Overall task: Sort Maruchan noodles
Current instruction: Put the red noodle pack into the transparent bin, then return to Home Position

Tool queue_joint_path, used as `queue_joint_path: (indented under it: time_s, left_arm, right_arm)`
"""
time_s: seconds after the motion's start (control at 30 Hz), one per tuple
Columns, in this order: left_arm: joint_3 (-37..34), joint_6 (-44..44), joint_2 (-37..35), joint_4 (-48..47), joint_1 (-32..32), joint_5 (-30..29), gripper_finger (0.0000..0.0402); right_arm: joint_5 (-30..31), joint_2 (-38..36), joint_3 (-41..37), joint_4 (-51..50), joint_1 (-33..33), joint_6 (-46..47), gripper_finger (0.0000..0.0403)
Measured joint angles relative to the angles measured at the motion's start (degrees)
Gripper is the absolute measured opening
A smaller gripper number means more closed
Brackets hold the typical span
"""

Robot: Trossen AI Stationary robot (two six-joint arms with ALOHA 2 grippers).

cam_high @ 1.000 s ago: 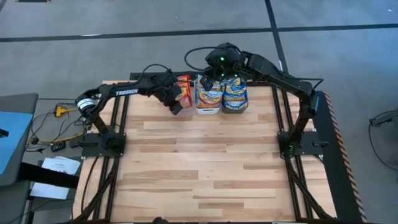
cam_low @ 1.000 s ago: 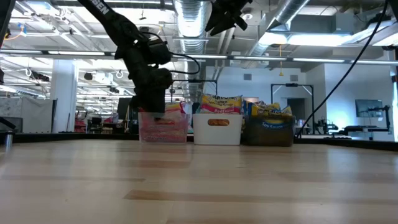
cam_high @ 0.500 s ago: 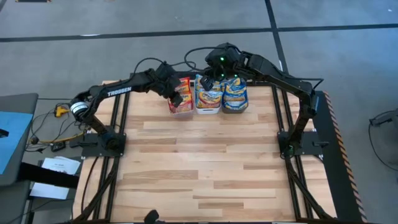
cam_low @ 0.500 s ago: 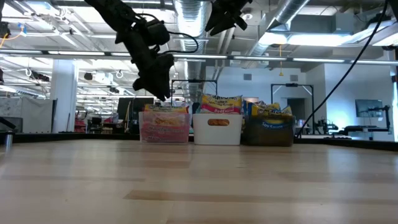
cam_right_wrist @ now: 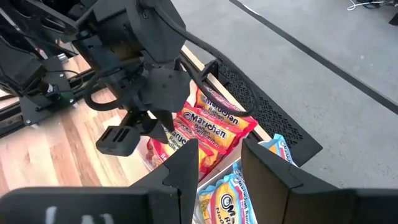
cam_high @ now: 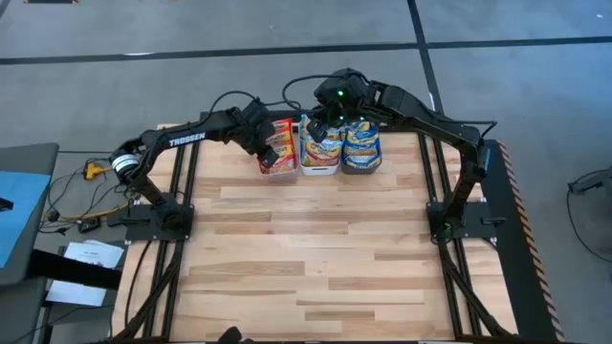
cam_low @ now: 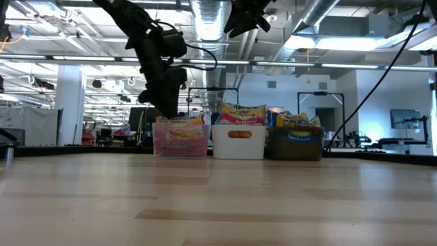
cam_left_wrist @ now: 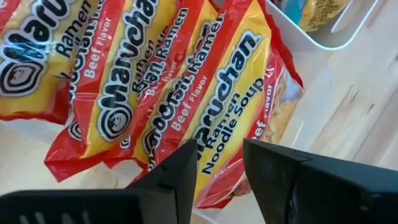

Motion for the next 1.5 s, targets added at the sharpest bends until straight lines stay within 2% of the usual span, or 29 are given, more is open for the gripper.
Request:
queue_joint_path:
  time_s: [0.27, 0.47, 0.8, 1.0, 1.17, 1.37, 1.5]
  left_arm:
    - [1.44, 0.36, -0.78, 0.47, -0.04, -0.27, 0.0118]
    - [2.71, 1.41, -2.16, -2.63, -1.13, 1.61, 0.0118]
    - [1.58, 1.59, -11.57, -1.49, -7.02, 2.31, 0.0118]
    - [-9.82, -1.94, -23.48, 8.23, -10.52, 1.91, 0.0118]
    - [-22.43, -3.33, -35.93, 17.43, -13.46, 3.26, 0.0118]
    - [-33.60, -8.23, -49.74, 25.07, -17.15, -0.02, 0.0118]
    - [-40.12, -10.25, -56.97, 28.63, -20.09, -1.89, 0.0118]
  right_arm:
    - [0.00, 0.00, -0.02, 0.00, 0.02, 0.01, 0.0145]
    - [0.00, 0.00, -0.02, -1.57, 0.38, 0.03, 0.0145]
    - [-1.68, -4.26, -0.09, -6.15, 0.66, -3.27, 0.0145]
    - [-1.68, -8.71, -2.80, -8.18, 0.63, -3.71, 0.0145]
    - [-2.98, -15.03, -12.79, -4.07, 1.31, -3.20, 0.0137]
    - [-14.82, -24.28, -31.78, 16.95, 1.32, -2.42, 0.0128]
    - [-21.54, -29.47, -40.93, 28.40, 0.09, -2.09, 0.0128]
